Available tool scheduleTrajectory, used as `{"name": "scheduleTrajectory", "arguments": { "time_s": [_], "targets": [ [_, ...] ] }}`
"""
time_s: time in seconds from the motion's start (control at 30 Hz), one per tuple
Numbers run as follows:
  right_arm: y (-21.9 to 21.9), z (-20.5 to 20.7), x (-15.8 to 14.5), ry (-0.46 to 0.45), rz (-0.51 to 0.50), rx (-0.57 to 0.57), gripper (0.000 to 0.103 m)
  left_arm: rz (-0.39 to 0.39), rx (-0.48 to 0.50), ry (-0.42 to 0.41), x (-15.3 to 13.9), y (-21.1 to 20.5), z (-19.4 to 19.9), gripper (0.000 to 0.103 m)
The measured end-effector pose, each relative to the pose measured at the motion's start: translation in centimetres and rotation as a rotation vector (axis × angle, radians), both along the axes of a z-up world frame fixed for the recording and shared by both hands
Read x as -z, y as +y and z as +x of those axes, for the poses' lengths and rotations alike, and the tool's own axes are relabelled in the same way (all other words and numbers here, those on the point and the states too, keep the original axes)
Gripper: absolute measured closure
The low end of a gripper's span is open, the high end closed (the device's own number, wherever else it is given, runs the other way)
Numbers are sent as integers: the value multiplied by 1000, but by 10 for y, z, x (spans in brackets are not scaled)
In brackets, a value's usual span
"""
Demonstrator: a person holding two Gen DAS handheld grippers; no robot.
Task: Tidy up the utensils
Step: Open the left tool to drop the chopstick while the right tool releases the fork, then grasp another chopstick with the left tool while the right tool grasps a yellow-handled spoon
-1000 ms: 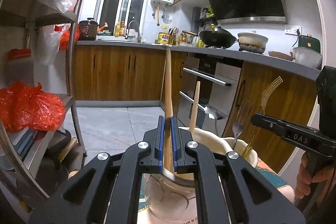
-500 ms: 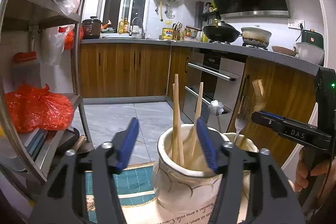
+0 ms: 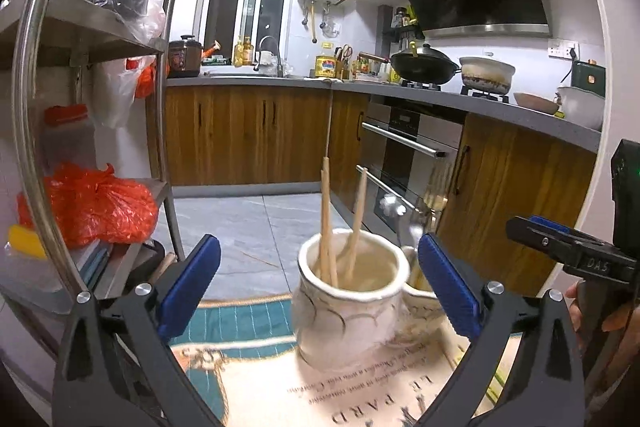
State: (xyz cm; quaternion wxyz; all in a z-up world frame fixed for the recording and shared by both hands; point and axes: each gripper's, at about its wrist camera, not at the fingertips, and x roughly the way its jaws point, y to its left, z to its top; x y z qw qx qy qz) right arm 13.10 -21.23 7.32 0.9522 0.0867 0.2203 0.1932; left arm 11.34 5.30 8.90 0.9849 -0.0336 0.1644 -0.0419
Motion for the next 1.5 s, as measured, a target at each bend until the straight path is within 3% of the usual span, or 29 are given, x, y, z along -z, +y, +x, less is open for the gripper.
{"name": "scheduleTrajectory", "arguments": {
  "time_s": [0.2,0.4,0.6,0.87,1.13,1.2,1.27,1.5],
  "targets": [
    [-17,-24,4,12,-37,13,5,15,19,37,6,-9,-23,6],
    [-30,-41,17,47,-80,17,5,78,64,80,18,-23,-43,6],
    [-27,-57,39,87,-205,-5,5,61,120,156,36,-32,-47,6],
    [-22,-62,78,217,-302,-36,5,89,145,231,63,-44,-47,6],
    [-20,-50,97,347,-297,-35,9,112,164,273,78,-53,-46,6],
    [-18,-49,98,362,-290,-50,19,110,167,277,80,-55,-46,6],
    [-14,-48,100,385,-294,-61,40,108,168,282,81,-55,-46,6],
    [-5,-47,106,442,-255,-114,74,109,167,307,85,-63,-43,6]
  ]
}}
